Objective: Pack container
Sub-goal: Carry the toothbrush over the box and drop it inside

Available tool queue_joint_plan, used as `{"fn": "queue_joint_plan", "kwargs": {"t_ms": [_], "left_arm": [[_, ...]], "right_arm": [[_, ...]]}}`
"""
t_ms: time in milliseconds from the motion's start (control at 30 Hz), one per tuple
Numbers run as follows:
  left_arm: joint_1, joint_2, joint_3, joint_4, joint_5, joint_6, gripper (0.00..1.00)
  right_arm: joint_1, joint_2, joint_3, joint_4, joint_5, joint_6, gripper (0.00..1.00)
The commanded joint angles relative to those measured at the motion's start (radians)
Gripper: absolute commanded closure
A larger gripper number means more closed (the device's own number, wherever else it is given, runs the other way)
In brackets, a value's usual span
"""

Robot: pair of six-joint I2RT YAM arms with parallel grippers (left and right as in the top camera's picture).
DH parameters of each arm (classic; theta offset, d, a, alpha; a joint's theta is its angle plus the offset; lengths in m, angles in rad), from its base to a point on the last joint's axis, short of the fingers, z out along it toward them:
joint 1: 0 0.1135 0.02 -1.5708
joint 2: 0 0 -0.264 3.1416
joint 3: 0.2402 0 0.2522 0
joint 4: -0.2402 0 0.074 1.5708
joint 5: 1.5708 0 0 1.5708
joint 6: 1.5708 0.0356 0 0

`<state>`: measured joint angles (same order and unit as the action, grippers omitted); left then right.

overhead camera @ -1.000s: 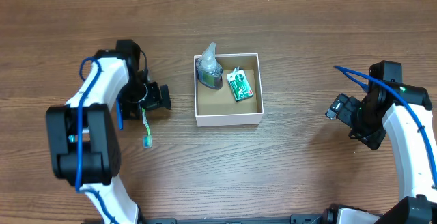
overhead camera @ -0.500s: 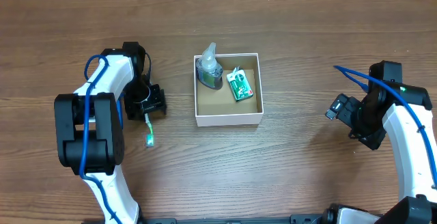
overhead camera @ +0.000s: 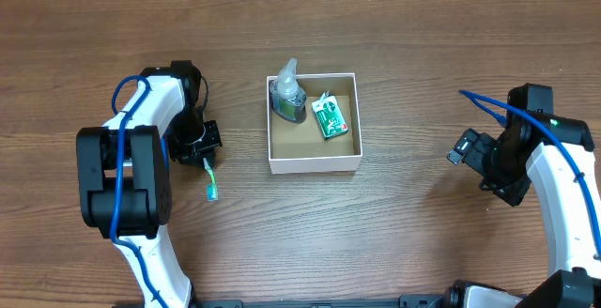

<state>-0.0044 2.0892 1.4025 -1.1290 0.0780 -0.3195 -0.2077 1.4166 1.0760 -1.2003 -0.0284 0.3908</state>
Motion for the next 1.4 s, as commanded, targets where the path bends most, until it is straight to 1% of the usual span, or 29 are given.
{"fn": "queue_joint_plan", "kwargs": {"t_ms": [0, 33, 100, 267, 400, 500, 600, 700, 767, 867, 900, 1033, 1100, 1233, 1367], "left_arm": [[-0.003, 0.063, -0.025, 0.014, -0.001, -0.011, 0.85], [-0.003, 0.063, -0.025, 0.015, -0.003, -0.011, 0.87], [-0.003, 0.063, -0.025, 0.016, -0.008, -0.011, 0.95], [-0.004, 0.058, -0.022, 0.019, -0.046, -0.011, 0.96], [-0.006, 0.031, 0.023, 0.002, -0.060, -0.013, 0.96], [-0.026, -0.050, 0.066, 0.000, -0.064, -0.018, 0.96], [-0.083, -0.204, 0.130, 0.002, -0.071, -0.012, 0.96], [-0.169, -0.346, 0.185, 0.015, -0.079, 0.060, 0.96], [-0.245, -0.427, 0.201, 0.047, -0.116, 0.121, 0.96], [-0.397, -0.520, 0.201, 0.120, -0.193, 0.269, 0.96], [-0.437, -0.527, 0.201, 0.134, -0.193, 0.320, 0.96], [-0.575, -0.505, 0.196, 0.155, -0.193, 0.494, 0.96], [-0.617, -0.473, 0.188, 0.163, -0.193, 0.539, 0.96], [-0.642, -0.367, 0.187, 0.162, -0.192, 0.546, 0.96], [-0.633, -0.249, 0.187, 0.161, -0.193, 0.515, 0.96]], "right_arm": [[-0.003, -0.006, 0.018, 0.002, -0.004, -0.006, 0.00], [-0.003, -0.006, 0.018, 0.002, -0.004, -0.006, 0.00], [-0.003, -0.006, 0.018, 0.002, -0.004, -0.006, 0.00], [-0.003, -0.006, 0.018, 0.002, -0.004, -0.006, 0.00], [-0.003, -0.006, 0.018, 0.002, -0.004, -0.006, 0.00], [-0.003, -0.006, 0.018, 0.002, -0.004, -0.006, 0.00], [-0.003, -0.006, 0.018, 0.005, -0.004, -0.006, 0.00], [-0.003, -0.006, 0.018, 0.006, -0.004, -0.006, 0.00], [-0.003, -0.006, 0.018, 0.006, -0.004, -0.006, 0.00], [-0.003, -0.006, 0.018, 0.010, -0.004, -0.006, 0.00], [-0.003, -0.006, 0.018, 0.010, -0.004, -0.006, 0.00], [-0.003, -0.006, 0.018, 0.013, -0.004, -0.006, 0.00], [-0.003, -0.006, 0.018, 0.013, -0.004, -0.006, 0.00], [-0.003, -0.006, 0.018, 0.013, -0.004, -0.006, 0.00], [-0.003, -0.006, 0.018, 0.009, -0.004, -0.006, 0.00]]}}
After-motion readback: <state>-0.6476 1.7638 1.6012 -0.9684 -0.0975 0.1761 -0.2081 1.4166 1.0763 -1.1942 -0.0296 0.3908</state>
